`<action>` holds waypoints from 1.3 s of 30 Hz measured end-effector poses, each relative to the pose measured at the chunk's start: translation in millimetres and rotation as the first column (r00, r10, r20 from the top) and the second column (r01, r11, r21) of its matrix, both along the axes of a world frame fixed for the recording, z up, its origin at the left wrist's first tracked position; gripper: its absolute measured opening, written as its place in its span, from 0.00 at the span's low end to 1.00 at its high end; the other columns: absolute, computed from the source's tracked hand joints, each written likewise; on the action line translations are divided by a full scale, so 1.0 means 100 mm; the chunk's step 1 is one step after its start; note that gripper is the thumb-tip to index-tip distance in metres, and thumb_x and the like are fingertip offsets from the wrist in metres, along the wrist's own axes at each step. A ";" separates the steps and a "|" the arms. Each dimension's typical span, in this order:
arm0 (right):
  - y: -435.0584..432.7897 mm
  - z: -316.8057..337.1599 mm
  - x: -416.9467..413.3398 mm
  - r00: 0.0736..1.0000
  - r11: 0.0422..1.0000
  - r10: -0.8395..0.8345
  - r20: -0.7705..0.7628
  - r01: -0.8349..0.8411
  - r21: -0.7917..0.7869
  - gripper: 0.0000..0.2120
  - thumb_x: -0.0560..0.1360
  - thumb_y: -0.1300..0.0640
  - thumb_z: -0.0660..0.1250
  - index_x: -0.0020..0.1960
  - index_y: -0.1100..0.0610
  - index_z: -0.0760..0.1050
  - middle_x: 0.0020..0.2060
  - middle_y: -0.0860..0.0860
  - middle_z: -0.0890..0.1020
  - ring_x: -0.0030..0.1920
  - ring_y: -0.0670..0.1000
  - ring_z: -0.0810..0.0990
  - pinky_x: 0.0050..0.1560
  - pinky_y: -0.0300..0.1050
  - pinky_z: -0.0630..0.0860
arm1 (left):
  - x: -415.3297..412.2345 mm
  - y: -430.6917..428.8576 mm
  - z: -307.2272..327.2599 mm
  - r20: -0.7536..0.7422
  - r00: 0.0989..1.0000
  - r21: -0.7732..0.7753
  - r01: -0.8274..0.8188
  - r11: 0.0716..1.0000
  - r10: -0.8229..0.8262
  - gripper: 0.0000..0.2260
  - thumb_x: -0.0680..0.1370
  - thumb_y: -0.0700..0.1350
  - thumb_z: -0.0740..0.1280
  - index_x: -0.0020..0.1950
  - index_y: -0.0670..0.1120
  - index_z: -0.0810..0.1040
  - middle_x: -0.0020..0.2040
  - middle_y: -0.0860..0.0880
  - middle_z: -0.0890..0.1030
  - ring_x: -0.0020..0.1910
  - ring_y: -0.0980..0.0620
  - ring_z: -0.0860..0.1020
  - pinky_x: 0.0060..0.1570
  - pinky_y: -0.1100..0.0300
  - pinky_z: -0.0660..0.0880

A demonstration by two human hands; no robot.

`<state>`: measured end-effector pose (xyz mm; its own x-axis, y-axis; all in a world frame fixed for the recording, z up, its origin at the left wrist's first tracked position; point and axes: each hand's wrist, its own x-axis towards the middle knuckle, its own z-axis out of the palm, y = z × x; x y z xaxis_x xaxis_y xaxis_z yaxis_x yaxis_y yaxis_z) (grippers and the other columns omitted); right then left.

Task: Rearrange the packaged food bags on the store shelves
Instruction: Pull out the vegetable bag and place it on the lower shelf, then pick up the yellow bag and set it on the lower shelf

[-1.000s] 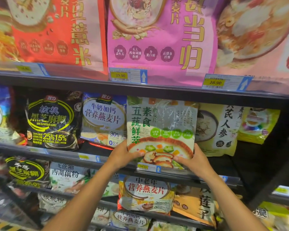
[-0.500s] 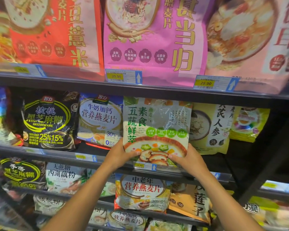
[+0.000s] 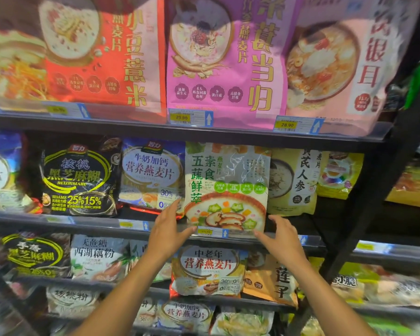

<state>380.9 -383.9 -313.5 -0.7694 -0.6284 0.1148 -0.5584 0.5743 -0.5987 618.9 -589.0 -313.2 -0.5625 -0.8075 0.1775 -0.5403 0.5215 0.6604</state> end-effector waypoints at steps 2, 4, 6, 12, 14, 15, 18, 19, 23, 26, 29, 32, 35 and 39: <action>0.12 -0.02 0.16 1.000 1.000 -0.008 -0.023 0.008 0.000 0.36 0.75 0.38 0.73 0.76 0.53 0.68 0.73 0.53 0.72 0.73 0.56 0.69 0.68 0.54 0.72 | 0.15 0.09 -0.06 0.014 1.000 -0.060 0.008 0.998 -0.007 0.44 0.75 0.63 0.72 0.84 0.53 0.53 0.83 0.49 0.59 0.82 0.46 0.57 0.78 0.44 0.62; 0.25 -0.05 0.33 0.999 1.000 -0.011 -0.033 0.011 0.004 0.34 0.75 0.39 0.72 0.75 0.52 0.69 0.71 0.52 0.73 0.72 0.55 0.70 0.67 0.54 0.73 | 0.30 0.19 -0.13 0.047 0.999 -0.089 0.022 0.996 -0.018 0.44 0.76 0.64 0.71 0.84 0.53 0.52 0.83 0.49 0.57 0.82 0.47 0.55 0.79 0.44 0.61; 0.39 -0.09 0.50 0.999 1.000 -0.016 -0.039 0.017 0.019 0.33 0.76 0.39 0.72 0.76 0.52 0.68 0.71 0.53 0.73 0.73 0.56 0.69 0.68 0.54 0.71 | 0.43 0.31 -0.17 0.083 0.996 -0.096 0.046 0.994 -0.038 0.44 0.76 0.66 0.69 0.84 0.54 0.51 0.84 0.50 0.56 0.83 0.47 0.55 0.79 0.45 0.60; 0.90 -0.28 0.99 0.998 0.998 -0.063 -0.028 0.064 0.020 0.35 0.75 0.37 0.71 0.76 0.51 0.68 0.72 0.51 0.72 0.74 0.55 0.69 0.71 0.54 0.71 | 0.73 0.71 -0.32 0.127 0.984 -0.127 0.137 0.982 -0.121 0.43 0.77 0.67 0.67 0.84 0.50 0.52 0.84 0.49 0.56 0.83 0.47 0.54 0.79 0.47 0.59; 1.12 -0.32 1.11 0.997 0.997 -0.069 -0.041 0.070 0.041 0.35 0.76 0.37 0.71 0.76 0.52 0.68 0.72 0.50 0.72 0.74 0.54 0.69 0.71 0.53 0.71 | 0.76 0.87 -0.37 0.151 0.978 -0.132 0.161 0.978 -0.141 0.43 0.77 0.67 0.67 0.84 0.51 0.52 0.84 0.49 0.56 0.83 0.47 0.55 0.80 0.47 0.59; 1.23 -0.35 1.16 0.996 0.996 -0.079 -0.043 0.081 0.047 0.35 0.76 0.37 0.71 0.76 0.52 0.68 0.72 0.50 0.72 0.73 0.54 0.69 0.71 0.53 0.71 | 0.76 0.95 -0.41 0.158 0.975 -0.133 0.177 0.975 -0.156 0.43 0.76 0.68 0.67 0.84 0.51 0.53 0.84 0.49 0.56 0.83 0.47 0.55 0.79 0.47 0.60; 1.57 -0.38 1.26 0.990 0.990 -0.129 -0.050 0.131 0.043 0.33 0.75 0.36 0.71 0.74 0.50 0.69 0.66 0.49 0.74 0.68 0.53 0.73 0.64 0.52 0.75 | 0.72 1.19 -0.48 0.156 0.965 -0.131 0.229 0.965 -0.208 0.43 0.76 0.68 0.67 0.84 0.53 0.53 0.84 0.49 0.56 0.82 0.47 0.55 0.79 0.46 0.61; 1.67 -0.38 1.29 0.988 0.988 -0.146 -0.057 0.148 0.042 0.32 0.74 0.36 0.71 0.73 0.49 0.70 0.65 0.48 0.75 0.67 0.52 0.73 0.63 0.52 0.75 | 0.69 1.27 -0.49 0.161 0.962 -0.138 0.245 0.960 -0.222 0.43 0.76 0.68 0.67 0.84 0.53 0.53 0.84 0.49 0.56 0.82 0.47 0.55 0.79 0.45 0.60; 2.12 -0.39 1.31 0.973 0.977 -0.201 -0.114 0.207 0.050 0.31 0.75 0.37 0.72 0.73 0.48 0.69 0.69 0.47 0.73 0.72 0.52 0.69 0.69 0.53 0.72 | 0.50 1.60 -0.51 0.191 0.939 -0.223 0.327 0.919 -0.288 0.40 0.78 0.65 0.67 0.84 0.53 0.54 0.84 0.48 0.56 0.83 0.45 0.53 0.79 0.44 0.58; 2.52 -0.40 1.21 0.962 0.970 -0.224 -0.154 0.235 0.057 0.32 0.75 0.36 0.71 0.75 0.45 0.68 0.73 0.47 0.70 0.76 0.52 0.65 0.74 0.55 0.68 | 0.27 1.90 -0.52 0.215 0.906 -0.283 0.414 0.865 -0.364 0.39 0.77 0.65 0.68 0.83 0.54 0.56 0.84 0.49 0.56 0.83 0.45 0.53 0.80 0.44 0.57; 2.94 -0.40 1.05 0.942 0.948 -0.295 -0.162 0.309 0.074 0.35 0.75 0.34 0.69 0.76 0.46 0.67 0.76 0.48 0.67 0.77 0.53 0.63 0.76 0.57 0.67 | -0.07 2.26 -0.52 0.233 0.870 -0.296 0.489 0.820 -0.434 0.38 0.78 0.65 0.67 0.83 0.55 0.56 0.84 0.50 0.55 0.83 0.46 0.52 0.80 0.44 0.56; 3.43 -0.42 0.83 0.916 0.918 -0.368 -0.160 0.386 0.096 0.36 0.76 0.35 0.69 0.78 0.49 0.66 0.77 0.50 0.66 0.78 0.54 0.62 0.77 0.56 0.65 | -0.49 2.70 -0.48 0.243 0.832 -0.306 0.554 0.774 -0.499 0.38 0.78 0.66 0.66 0.83 0.56 0.55 0.84 0.52 0.54 0.84 0.47 0.51 0.79 0.44 0.56; 3.94 -0.43 0.55 0.887 0.887 -0.425 -0.179 0.447 0.111 0.36 0.76 0.35 0.68 0.79 0.51 0.66 0.78 0.51 0.66 0.79 0.54 0.62 0.77 0.54 0.65 | -0.94 3.19 -0.43 0.238 0.786 -0.285 0.618 0.733 -0.571 0.39 0.79 0.65 0.66 0.84 0.57 0.52 0.85 0.52 0.51 0.84 0.47 0.49 0.80 0.44 0.54; 4.62 -0.38 0.12 0.854 0.858 -0.479 -0.203 0.504 0.097 0.34 0.75 0.37 0.70 0.76 0.50 0.68 0.76 0.51 0.68 0.77 0.55 0.65 0.75 0.54 0.68 | -1.56 3.88 -0.36 0.228 0.738 -0.290 0.674 0.679 -0.635 0.39 0.79 0.64 0.66 0.84 0.56 0.51 0.85 0.51 0.50 0.84 0.47 0.47 0.81 0.46 0.51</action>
